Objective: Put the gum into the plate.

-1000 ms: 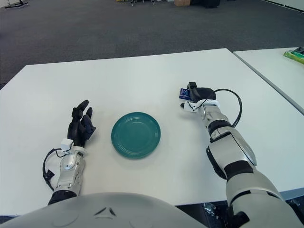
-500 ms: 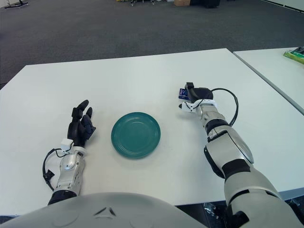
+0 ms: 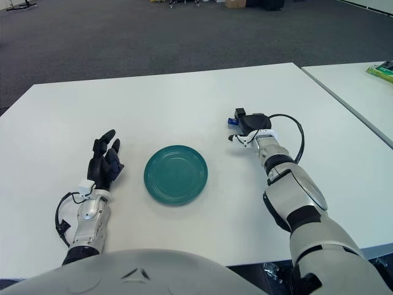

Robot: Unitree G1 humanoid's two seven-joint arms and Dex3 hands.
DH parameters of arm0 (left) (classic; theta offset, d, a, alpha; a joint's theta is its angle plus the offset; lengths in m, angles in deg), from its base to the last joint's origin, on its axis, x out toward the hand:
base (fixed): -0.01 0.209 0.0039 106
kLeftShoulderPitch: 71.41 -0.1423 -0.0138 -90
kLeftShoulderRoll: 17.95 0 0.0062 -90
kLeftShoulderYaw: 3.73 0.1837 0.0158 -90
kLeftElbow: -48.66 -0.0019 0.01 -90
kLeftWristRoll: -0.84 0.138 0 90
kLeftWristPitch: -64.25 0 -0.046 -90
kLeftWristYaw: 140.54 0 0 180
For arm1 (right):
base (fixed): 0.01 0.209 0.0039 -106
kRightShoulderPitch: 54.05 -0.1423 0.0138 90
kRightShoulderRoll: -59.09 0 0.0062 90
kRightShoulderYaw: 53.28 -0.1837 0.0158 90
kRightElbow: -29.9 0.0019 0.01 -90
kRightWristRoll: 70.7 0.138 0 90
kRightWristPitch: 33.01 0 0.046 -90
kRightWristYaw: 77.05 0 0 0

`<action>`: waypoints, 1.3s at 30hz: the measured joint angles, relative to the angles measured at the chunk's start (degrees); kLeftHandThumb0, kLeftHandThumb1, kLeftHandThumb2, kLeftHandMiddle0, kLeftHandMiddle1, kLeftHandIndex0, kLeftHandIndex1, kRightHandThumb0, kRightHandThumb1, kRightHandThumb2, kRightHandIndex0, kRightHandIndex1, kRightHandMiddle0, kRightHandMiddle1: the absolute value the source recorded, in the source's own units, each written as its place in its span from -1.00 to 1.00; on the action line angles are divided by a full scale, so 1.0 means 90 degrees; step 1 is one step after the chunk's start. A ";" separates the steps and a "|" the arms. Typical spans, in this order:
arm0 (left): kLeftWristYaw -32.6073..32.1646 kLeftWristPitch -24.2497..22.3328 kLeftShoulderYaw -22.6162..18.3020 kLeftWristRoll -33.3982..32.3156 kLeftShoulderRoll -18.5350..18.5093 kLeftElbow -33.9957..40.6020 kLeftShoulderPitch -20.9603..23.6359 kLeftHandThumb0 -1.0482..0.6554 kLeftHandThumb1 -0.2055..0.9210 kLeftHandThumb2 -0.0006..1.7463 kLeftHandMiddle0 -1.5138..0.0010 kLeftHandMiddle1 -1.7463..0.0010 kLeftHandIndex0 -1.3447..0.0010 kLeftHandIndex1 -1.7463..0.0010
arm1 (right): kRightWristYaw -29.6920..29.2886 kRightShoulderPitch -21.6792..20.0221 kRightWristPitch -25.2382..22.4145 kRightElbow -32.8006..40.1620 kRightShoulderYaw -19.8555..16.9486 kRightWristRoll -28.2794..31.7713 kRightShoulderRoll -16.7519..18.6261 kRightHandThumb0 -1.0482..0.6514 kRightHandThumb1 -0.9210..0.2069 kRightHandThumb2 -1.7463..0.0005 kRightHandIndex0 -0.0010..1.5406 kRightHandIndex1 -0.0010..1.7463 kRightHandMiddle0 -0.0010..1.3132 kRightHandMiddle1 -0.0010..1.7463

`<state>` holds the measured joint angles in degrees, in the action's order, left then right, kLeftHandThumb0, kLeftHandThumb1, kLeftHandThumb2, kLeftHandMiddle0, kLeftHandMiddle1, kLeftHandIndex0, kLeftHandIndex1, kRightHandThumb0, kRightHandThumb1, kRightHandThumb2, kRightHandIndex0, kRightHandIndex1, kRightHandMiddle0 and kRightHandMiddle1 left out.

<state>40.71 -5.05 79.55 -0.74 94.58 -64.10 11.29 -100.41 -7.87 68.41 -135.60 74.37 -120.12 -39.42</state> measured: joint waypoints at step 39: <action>0.0002 0.0000 0.0000 0.0011 0.0010 -0.0018 0.0001 -0.65 1.00 0.02 0.41 0.97 0.93 -0.04 | -0.0453 0.0455 0.0503 0.0198 0.0210 0.0104 -0.0286 -0.23 -0.56 0.01 0.13 1.00 -0.46 1.00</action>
<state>40.73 -5.05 79.55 -0.64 94.67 -64.26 11.30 -104.49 -3.77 72.94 -133.82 76.26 -119.18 -42.00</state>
